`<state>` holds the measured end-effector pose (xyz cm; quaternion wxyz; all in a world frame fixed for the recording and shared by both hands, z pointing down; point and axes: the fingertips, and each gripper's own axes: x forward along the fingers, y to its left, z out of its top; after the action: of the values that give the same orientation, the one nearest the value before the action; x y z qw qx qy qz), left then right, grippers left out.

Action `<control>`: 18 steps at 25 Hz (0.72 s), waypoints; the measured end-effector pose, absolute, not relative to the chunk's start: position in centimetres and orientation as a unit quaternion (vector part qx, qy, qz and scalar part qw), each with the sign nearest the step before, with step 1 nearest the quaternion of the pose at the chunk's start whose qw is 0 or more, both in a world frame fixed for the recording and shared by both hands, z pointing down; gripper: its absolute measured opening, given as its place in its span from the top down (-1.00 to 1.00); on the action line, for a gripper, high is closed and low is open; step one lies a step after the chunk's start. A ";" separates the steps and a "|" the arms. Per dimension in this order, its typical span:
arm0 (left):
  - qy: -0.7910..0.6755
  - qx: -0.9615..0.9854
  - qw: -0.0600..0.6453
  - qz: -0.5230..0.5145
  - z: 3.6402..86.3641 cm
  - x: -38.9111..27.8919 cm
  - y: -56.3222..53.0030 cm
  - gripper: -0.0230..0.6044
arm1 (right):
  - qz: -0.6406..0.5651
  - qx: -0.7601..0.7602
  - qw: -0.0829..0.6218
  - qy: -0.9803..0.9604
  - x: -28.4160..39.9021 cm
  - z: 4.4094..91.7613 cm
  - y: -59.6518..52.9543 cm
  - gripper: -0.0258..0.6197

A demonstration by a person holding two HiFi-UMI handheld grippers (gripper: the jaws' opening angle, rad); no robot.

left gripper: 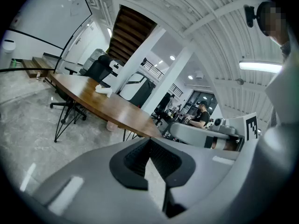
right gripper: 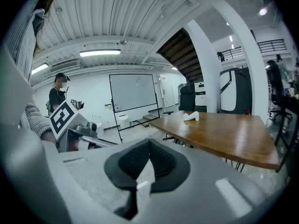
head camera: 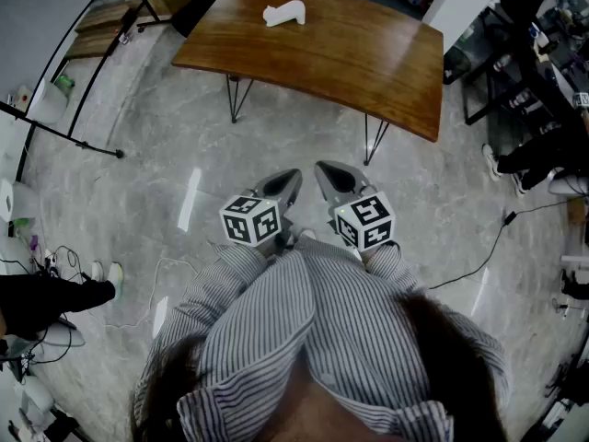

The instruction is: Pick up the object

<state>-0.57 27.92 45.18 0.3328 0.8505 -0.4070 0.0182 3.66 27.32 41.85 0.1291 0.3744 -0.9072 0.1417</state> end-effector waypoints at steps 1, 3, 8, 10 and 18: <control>-0.408 0.850 0.332 0.016 45.0 -0.6 27.7 0.92 | 0.141 0.373 0.130 -0.908 3.6 41.8 27.2 0.92; -0.410 0.850 0.331 0.013 44.8 -0.6 27.4 0.92 | 0.140 0.371 0.130 -0.909 3.6 41.7 26.9 0.92; -0.406 0.852 0.331 0.014 44.7 -0.1 26.9 0.92 | 0.141 0.369 0.134 -0.909 3.9 41.8 26.5 0.92; -0.403 0.854 0.329 0.016 44.6 0.1 26.6 0.92 | 0.141 0.367 0.133 -0.910 3.9 41.7 26.2 0.92; -0.387 0.858 0.339 0.010 44.9 2.0 25.3 0.92 | 0.120 0.390 0.122 -0.905 5.7 41.3 24.2 0.92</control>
<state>1.97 25.29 44.94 0.3391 0.8575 -0.3868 0.0105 5.70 24.22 41.29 0.1225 0.3895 -0.9049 0.1202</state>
